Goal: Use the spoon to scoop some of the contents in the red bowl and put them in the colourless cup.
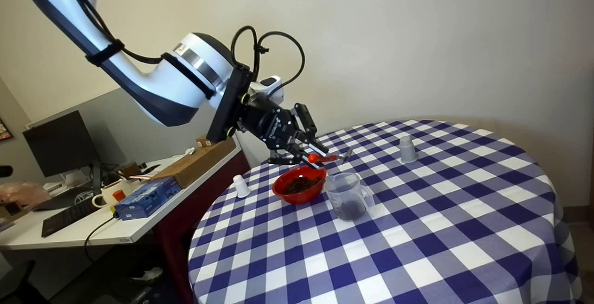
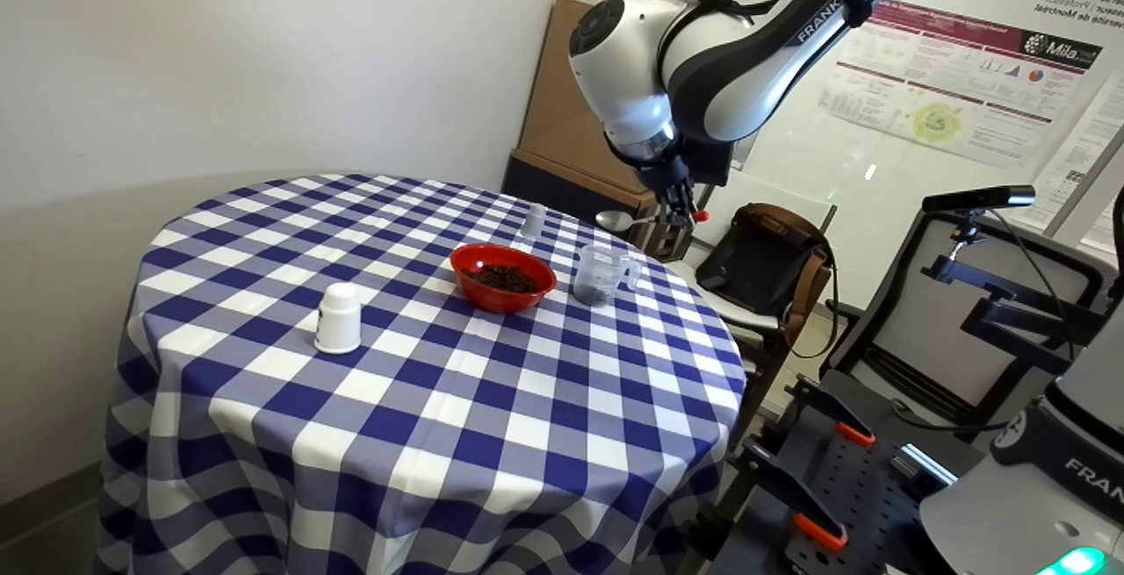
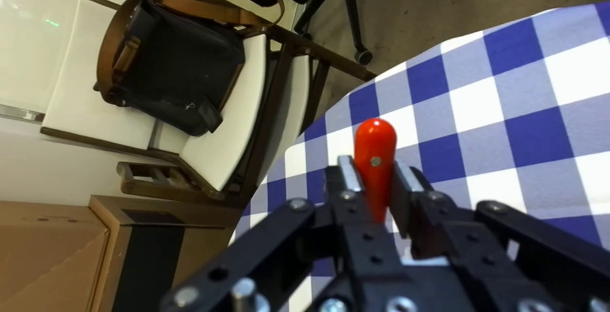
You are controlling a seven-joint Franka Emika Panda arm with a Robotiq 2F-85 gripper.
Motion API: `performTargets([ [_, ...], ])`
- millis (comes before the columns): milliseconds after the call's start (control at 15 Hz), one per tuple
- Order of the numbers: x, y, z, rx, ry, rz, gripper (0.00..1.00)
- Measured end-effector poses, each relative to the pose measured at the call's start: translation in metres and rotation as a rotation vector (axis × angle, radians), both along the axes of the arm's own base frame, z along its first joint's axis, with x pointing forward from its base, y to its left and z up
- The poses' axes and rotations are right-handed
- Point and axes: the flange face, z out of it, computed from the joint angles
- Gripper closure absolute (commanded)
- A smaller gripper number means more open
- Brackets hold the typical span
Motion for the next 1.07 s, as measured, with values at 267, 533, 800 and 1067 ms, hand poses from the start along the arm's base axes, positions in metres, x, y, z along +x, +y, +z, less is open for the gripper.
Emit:
performTargets([
  [267,0.006,0.038,0.015,0.128,-0.05,-0.063,0.95],
  [533,0.024,0.084,0.05,0.285,-0.134,-0.095,0.95],
  [800,0.036,0.116,0.06,0.373,-0.16,-0.123,0.95],
  [1067,0.037,0.125,0.037,0.402,-0.124,-0.16,0.95],
])
